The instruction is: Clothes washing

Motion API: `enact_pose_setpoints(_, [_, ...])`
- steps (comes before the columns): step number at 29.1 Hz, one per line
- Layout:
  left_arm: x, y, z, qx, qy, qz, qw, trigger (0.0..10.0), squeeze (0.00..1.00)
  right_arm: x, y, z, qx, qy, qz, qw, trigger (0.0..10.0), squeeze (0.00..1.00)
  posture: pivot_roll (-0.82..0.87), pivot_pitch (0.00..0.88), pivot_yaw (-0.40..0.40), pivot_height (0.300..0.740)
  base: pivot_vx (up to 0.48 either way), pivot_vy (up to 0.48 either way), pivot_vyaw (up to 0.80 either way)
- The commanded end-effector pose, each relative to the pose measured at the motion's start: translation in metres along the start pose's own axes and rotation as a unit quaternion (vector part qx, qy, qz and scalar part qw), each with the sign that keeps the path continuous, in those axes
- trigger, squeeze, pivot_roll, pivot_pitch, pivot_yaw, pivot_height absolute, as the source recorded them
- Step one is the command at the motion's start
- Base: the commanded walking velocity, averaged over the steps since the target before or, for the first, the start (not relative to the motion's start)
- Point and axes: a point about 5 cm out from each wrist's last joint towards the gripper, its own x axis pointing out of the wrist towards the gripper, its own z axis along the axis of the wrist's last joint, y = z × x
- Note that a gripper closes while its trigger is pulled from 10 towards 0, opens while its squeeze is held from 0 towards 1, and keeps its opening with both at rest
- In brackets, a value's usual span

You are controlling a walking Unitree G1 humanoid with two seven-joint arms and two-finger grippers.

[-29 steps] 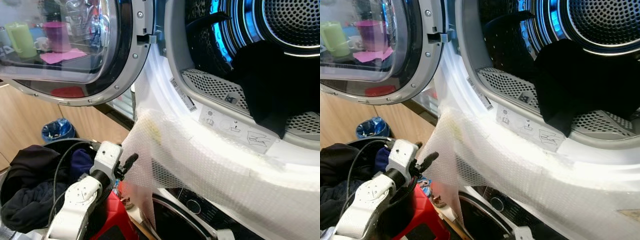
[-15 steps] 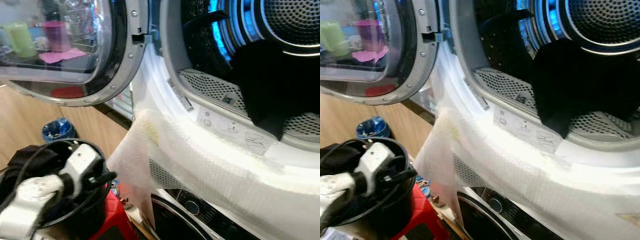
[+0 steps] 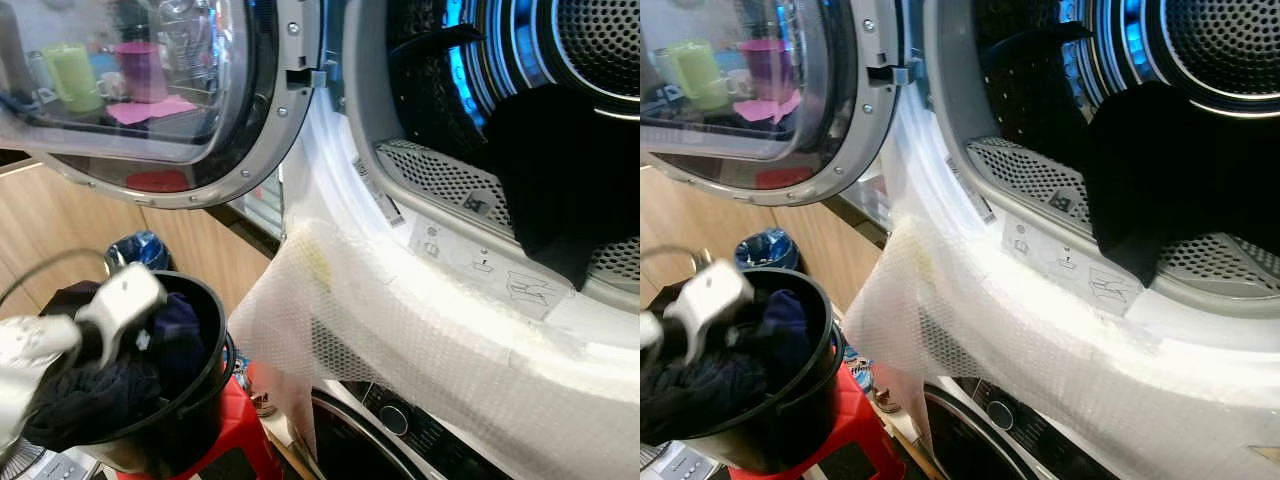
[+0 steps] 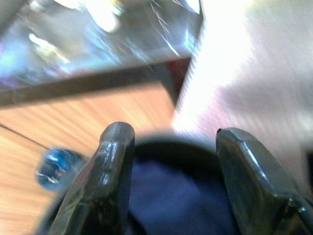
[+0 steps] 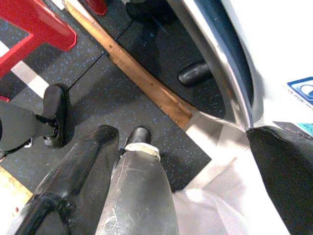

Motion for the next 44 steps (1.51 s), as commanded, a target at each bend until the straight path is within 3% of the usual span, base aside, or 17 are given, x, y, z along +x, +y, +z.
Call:
enact_pose_setpoints(1, [-0.001, 0.006, 0.003, -0.001, -0.008, 0.055, 0.998, 10.0, 0.00, -0.001, -0.002, -0.006, 0.002, 0.009, -0.004, 1.000, 10.0, 0.00, 0.41, 0.092, -0.075, 0.740, 0.000, 0.000, 0.00])
enact_pose_setpoints(5, [-0.006, -0.005, -0.005, 0.033, 0.004, 0.022, 0.999, 10.0, 0.00, -0.001, -0.002, -0.006, -0.002, 0.011, -0.003, 1.000, 10.0, 0.00, 0.41, 0.098, -0.079, 0.740, 0.000, 0.000, 0.00])
enact_pose_setpoints(7, [-0.010, -0.006, -0.006, 0.075, 0.006, 0.010, 0.997, 10.0, 0.00, -0.001, -0.003, -0.007, -0.006, 0.012, -0.004, 1.000, 10.0, 0.00, 0.42, 0.098, -0.082, 0.740, 0.000, 0.000, 0.00])
enact_pose_setpoints(11, [-0.012, -0.003, -0.007, 0.082, 0.002, 0.020, 0.996, 10.0, 0.00, -0.001, -0.004, -0.007, -0.011, 0.013, -0.003, 1.000, 10.0, 0.00, 0.42, 0.109, -0.090, 0.740, 0.000, 0.000, 0.00])
enact_pose_setpoints(14, [-0.014, -0.007, -0.013, 0.025, 0.011, -0.002, 1.000, 10.0, 0.00, -0.001, -0.004, -0.006, -0.012, 0.012, -0.002, 1.000, 10.0, 0.00, 0.42, 0.109, -0.089, 0.740, 0.000, 0.000, 0.00])
enact_pose_setpoints(16, [-0.021, -0.019, -0.013, -0.045, -0.001, -0.067, 0.997, 10.0, 0.00, -0.001, -0.004, -0.006, -0.013, 0.012, -0.001, 1.000, 10.0, 0.00, 0.42, 0.109, -0.090, 0.740, 0.000, 0.000, 0.00])
enact_pose_setpoints(17, [-0.033, -0.023, -0.016, -0.080, 0.010, -0.107, 0.991, 10.0, 0.00, -0.001, -0.004, -0.006, -0.014, 0.012, -0.001, 1.000, 10.0, 0.00, 0.43, 0.113, -0.092, 0.740, 0.000, 0.000, 0.00])
enact_pose_setpoints(20, [-0.044, -0.016, -0.026, -0.082, 0.040, -0.098, 0.991, 10.0, 0.00, -0.001, -0.004, -0.007, -0.016, 0.014, 0.000, 1.000, 10.0, 0.00, 0.44, 0.115, -0.093, 0.740, 0.000, 0.000, 0.00])
enact_pose_setpoints(21, [-0.055, -0.005, -0.041, -0.095, 0.086, -0.073, 0.989, 10.0, 0.15, -0.001, -0.004, -0.008, -0.019, 0.015, 0.001, 1.000, 10.0, 0.00, 0.44, 0.117, -0.093, 0.740, 0.000, 0.000, 0.00])
enact_pose_setpoints(22, [-0.059, -0.001, -0.047, -0.102, 0.102, -0.064, 0.987, 10.0, 0.15, -0.001, -0.004, -0.008, -0.020, 0.016, 0.001, 1.000, 10.0, 0.00, 0.44, 0.117, -0.093, 0.740, 0.000, 0.000, 0.00])
enact_pose_setpoints(23, [-0.062, 0.001, -0.051, -0.112, 0.114, -0.055, 0.986, 10.0, 0.47, -0.001, -0.004, -0.008, -0.021, 0.016, 0.002, 1.000, 10.0, 0.00, 0.45, 0.120, -0.095, 0.740, 0.000, 0.000, 0.00])
enact_pose_setpoints(24, [-0.065, 0.005, -0.057, -0.124, 0.132, -0.035, 0.983, 10.0, 1.00, -0.001, -0.004, -0.008, -0.023, 0.017, 0.002, 1.000, 10.0, 0.00, 0.45, 0.120, -0.095, 0.740, 0.000, 0.000, 0.00])
enact_pose_setpoints(27, [-0.074, 0.018, -0.074, -0.141, 0.187, 0.047, 0.971, 10.0, 1.00, -0.001, -0.005, -0.009, -0.024, 0.018, 0.002, 1.000, 10.0, 0.00, 0.46, 0.127, -0.098, 0.740, 0.000, 0.000, 0.00])
enact_pose_setpoints(30, [-0.076, 0.028, -0.077, -0.157, 0.180, 0.118, 0.964, 10.0, 1.00, -0.001, -0.005, -0.008, -0.022, 0.017, 0.002, 1.000, 10.0, 0.00, 0.46, 0.129, -0.102, 0.740, 0.000, 0.000, 0.00])
enact_pose_setpoints(36, [-0.067, 0.004, -0.056, -0.194, 0.116, 0.040, 0.973, 10.0, 1.00, 0.000, -0.009, -0.003, -0.017, 0.011, -0.003, 1.000, 10.0, 0.00, 0.46, 0.127, -0.106, 0.740, 0.000, 0.000, 0.00])
enact_pose_setpoints(43, [-0.079, 0.015, -0.055, -0.171, 0.154, 0.061, 0.971, 10.0, 1.00, 0.000, -0.012, -0.004, -0.015, 0.013, -0.005, 1.000, 10.0, 0.00, 0.48, 0.125, -0.109, 0.740, 0.000, 0.000, 0.00])
enact_pose_setpoints(44, [-0.084, 0.018, -0.056, -0.159, 0.182, 0.056, 0.969, 10.0, 1.00, -0.001, -0.012, -0.004, -0.015, 0.015, -0.004, 1.000, 10.0, 0.00, 0.48, 0.125, -0.110, 0.740, 0.000, 0.000, 0.00])
